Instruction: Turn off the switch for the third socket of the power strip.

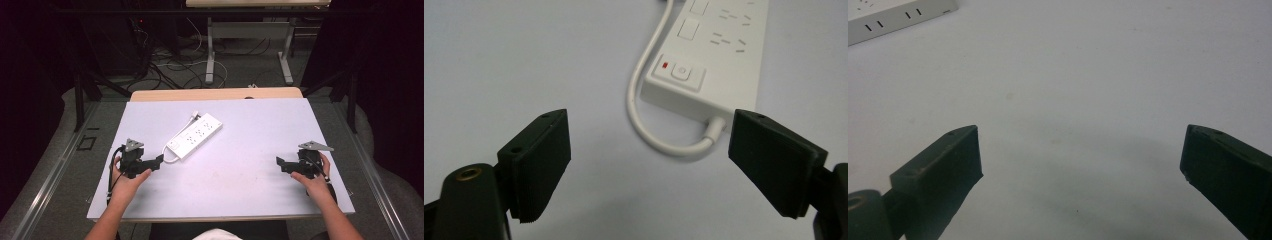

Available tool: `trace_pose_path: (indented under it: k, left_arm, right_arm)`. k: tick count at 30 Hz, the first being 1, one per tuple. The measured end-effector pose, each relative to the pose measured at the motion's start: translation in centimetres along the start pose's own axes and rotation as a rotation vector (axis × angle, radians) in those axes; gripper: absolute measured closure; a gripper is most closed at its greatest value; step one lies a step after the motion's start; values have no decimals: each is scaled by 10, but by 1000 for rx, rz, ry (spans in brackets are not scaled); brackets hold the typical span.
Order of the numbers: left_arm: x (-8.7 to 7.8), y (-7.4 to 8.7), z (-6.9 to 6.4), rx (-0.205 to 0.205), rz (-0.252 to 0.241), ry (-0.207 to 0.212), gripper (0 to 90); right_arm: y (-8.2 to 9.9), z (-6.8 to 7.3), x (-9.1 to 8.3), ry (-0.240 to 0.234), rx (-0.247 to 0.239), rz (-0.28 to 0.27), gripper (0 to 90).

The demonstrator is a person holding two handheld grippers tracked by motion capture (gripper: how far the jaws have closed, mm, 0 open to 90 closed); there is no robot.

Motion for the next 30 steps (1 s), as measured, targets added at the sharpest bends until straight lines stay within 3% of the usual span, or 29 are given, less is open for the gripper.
trace_pose_path:
  k: [6, 11, 13, 14, 30]
  left_arm:
    - [5, -19, -11, 27, -6, 15, 207]
    - [6, -31, -17, 27, 11, 41, 234]
    - [8, -33, -18, 19, -4, 40, 239]
    - [9, -37, -20, 38, 12, 42, 246]
    - [23, -70, -34, 77, -6, 71, 291]
  right_arm:
    - [0, 0, 0, 0, 3, 1, 30]
    - [0, 0, 0, 0, 9, 4, 34]
    - [0, 1, -1, -5, 22, 14, 41]
    - [0, 1, -1, -7, 32, 22, 50]
    - [-2, 5, -3, -8, 3, 33, 66]
Point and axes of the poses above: each handheld gripper's, and its own axes: x roughly forward along the jaws, y roughly out of its underside, z roughly to its left, the point moved 4 cm from there along x, roughly forward along the jaws, and after that the axes turned 7 degrees about y, right-handed, at the moved point
